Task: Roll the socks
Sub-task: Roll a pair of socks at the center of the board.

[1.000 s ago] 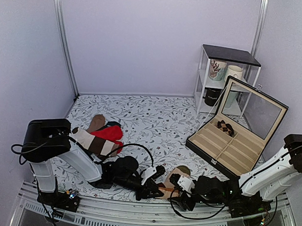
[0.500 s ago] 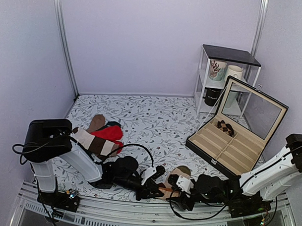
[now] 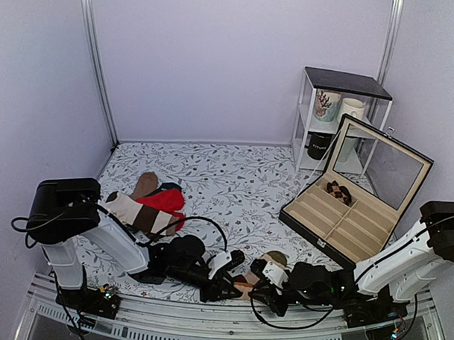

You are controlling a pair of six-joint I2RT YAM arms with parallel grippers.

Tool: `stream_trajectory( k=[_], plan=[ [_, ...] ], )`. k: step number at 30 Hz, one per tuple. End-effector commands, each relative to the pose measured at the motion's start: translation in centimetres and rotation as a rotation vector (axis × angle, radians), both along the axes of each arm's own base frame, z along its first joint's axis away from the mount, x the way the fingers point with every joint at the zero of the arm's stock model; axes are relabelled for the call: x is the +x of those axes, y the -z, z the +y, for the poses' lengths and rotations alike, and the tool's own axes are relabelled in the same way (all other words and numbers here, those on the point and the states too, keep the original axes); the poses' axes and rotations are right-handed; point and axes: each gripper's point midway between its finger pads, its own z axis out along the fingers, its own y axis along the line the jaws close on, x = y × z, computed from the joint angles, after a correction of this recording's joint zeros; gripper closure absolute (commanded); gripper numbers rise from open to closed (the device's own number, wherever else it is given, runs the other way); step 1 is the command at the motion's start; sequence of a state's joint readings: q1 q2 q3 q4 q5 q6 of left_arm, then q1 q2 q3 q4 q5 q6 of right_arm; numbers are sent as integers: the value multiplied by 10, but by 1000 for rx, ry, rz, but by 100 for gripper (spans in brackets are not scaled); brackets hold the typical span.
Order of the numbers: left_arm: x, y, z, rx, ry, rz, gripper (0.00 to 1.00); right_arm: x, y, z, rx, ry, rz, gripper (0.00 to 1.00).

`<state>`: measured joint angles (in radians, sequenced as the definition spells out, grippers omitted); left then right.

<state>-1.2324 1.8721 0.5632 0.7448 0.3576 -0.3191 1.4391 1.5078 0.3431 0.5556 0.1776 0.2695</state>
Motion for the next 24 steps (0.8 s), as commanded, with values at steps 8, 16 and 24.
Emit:
stream_trajectory(
  k=[8,16,24],
  plan=[
    [13,-27,32,76,-32,-344,55,-16,59,-35,-95,46,408,86],
    [7,-61,19,-89,59,-595,54,-32,91,-54,-185,72,618,87],
    [-1,-21,3,-30,157,-564,53,-36,102,-60,-221,95,681,87]
  ],
)
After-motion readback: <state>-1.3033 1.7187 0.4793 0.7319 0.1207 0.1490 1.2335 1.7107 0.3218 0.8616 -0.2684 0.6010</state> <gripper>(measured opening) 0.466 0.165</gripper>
